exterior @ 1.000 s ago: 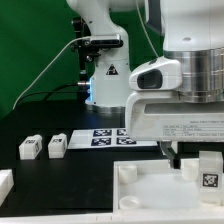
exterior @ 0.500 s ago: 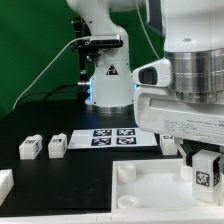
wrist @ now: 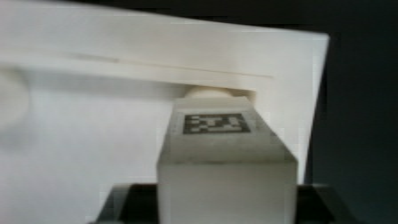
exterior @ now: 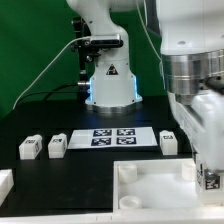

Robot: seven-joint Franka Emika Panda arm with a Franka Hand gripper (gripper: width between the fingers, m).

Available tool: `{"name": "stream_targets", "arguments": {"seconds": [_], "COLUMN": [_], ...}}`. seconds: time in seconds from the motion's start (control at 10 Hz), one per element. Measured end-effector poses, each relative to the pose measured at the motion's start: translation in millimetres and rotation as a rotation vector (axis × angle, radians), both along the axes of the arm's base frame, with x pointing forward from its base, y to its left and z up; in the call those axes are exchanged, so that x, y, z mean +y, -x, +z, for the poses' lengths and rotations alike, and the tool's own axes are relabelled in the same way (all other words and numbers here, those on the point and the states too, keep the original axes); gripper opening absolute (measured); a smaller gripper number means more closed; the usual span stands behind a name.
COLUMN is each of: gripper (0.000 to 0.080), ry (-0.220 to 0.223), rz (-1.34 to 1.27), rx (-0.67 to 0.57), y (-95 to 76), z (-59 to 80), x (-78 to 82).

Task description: Assemble one leg

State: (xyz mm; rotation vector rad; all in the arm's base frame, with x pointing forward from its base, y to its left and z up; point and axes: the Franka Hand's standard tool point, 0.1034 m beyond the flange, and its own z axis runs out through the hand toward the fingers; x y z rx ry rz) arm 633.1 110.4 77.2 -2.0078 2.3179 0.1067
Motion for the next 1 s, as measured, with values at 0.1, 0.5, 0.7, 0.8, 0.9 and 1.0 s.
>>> {"name": "stream_targets", "arguments": {"seconds": [0.1,0.5,0.7,0.8,0.9,1.0], "gripper": [0.0294,0.0510,0.0622,0.0644,0.0648,0.0648], "ry": [-0.001,0.017,0.033,0.038,0.041,0.045], "rz": [-0.017,0.304,0.617,0.772,0.879,0.969], "rx": [0.002,-0.070,-0.087,-0.102,-0.111,-0.118], "y": [0.0,-6.1,-4.4,-5.0,-5.2,-5.2], "z": [0.3,-3.1,-2.1,-2.9,-3.0,-3.0], "x": [-0.1,-0.1,11.3,8.2,6.8,6.4]}}
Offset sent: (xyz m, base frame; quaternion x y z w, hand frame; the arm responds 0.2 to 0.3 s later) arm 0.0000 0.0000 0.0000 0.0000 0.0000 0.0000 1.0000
